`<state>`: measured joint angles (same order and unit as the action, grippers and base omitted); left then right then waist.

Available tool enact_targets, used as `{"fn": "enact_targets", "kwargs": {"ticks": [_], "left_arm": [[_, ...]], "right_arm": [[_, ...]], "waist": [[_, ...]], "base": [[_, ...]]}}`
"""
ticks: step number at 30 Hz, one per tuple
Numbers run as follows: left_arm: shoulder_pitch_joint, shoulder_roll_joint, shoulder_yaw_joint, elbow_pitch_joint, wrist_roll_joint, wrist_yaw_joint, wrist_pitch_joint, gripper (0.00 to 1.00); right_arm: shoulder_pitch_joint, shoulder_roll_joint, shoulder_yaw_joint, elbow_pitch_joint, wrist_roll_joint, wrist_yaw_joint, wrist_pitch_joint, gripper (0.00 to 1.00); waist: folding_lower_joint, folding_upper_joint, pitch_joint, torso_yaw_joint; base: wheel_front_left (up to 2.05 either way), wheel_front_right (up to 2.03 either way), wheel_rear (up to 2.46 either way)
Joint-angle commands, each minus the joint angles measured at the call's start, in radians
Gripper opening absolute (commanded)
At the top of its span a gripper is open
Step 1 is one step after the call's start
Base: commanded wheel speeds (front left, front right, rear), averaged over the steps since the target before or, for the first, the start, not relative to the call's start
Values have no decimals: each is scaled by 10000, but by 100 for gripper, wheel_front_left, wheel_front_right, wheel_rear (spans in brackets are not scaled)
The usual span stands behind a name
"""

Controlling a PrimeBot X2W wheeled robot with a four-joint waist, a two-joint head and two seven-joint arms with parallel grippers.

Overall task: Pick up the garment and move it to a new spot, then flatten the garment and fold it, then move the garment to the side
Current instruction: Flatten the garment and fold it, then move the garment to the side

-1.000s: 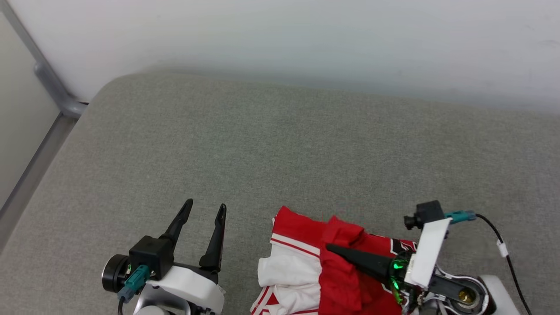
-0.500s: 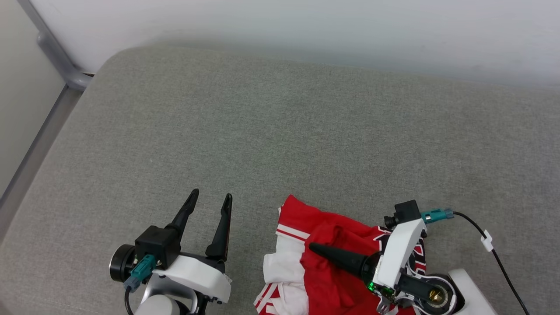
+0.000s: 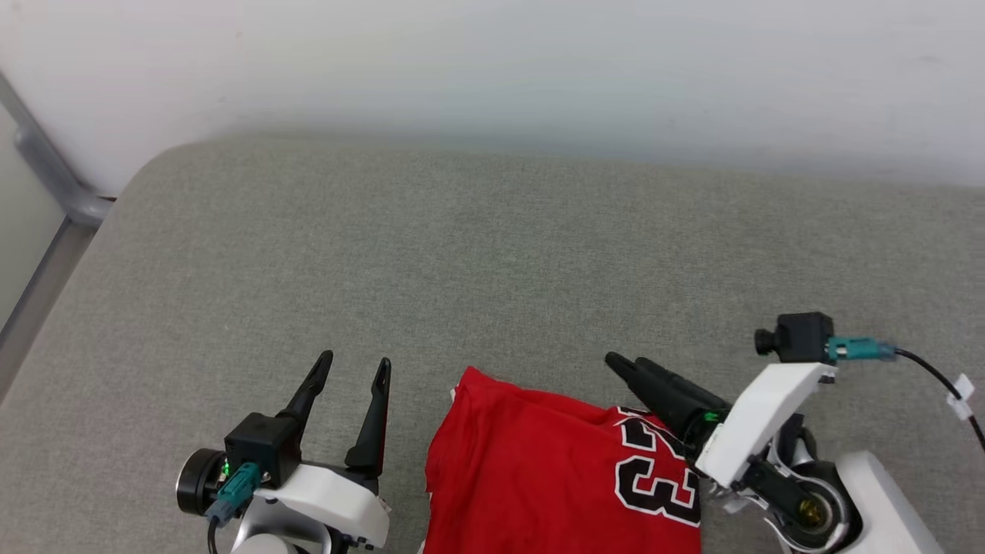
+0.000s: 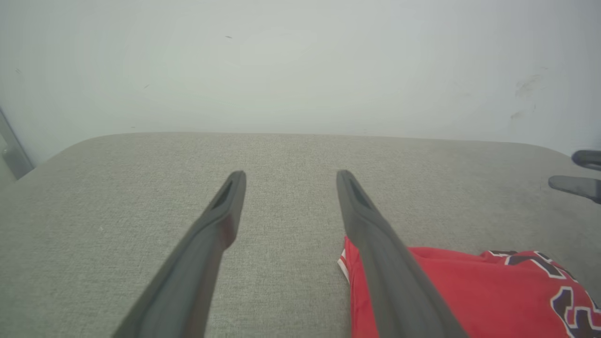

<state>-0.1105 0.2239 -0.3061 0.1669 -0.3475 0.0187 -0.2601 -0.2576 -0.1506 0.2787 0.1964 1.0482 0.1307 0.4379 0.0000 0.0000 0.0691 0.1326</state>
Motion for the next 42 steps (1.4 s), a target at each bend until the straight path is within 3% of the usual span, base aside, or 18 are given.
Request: {"fn": "enact_targets", "kwargs": {"ticks": [1, 10, 16, 21, 29, 42], "left_arm": [[124, 73, 58, 44, 12, 59, -66, 100], [695, 257, 396, -13, -190, 391, -50, 100], [966, 366, 689, -187, -315, 663, -53, 100], [1193, 437, 786, -296, -330, 793, -54, 100], [1522, 605, 712, -405, -237, 940, 57, 100], [1418, 674, 577, -465, -177, 1061, 109, 100]], "right_arm": [[208, -125, -120, -91, -281, -1, -294, 100], [1392, -862, -2253, -336, -3707, -1, -2613, 100], [2178, -564, -3454, -1363, -6209, -2, -3794, 100], [2910, -203, -3643, -2220, -7662, -2, -4471, 100], [3892, 447, -3558, -2963, -8249, -2, -4416, 100], [4022, 577, -3687, -3329, -8402, -2, -4038, 100]], "waist": [[0, 0, -248, -249], [0, 0, -802, -891], [0, 0, -895, -1164], [0, 0, -1102, -1263], [0, 0, -1356, -1313], [0, 0, -1246, -1226]], "base": [[0, 0, 0], [0, 0, 0], [0, 0, 0], [0, 0, 0], [0, 0, 0], [0, 0, 0]]}}
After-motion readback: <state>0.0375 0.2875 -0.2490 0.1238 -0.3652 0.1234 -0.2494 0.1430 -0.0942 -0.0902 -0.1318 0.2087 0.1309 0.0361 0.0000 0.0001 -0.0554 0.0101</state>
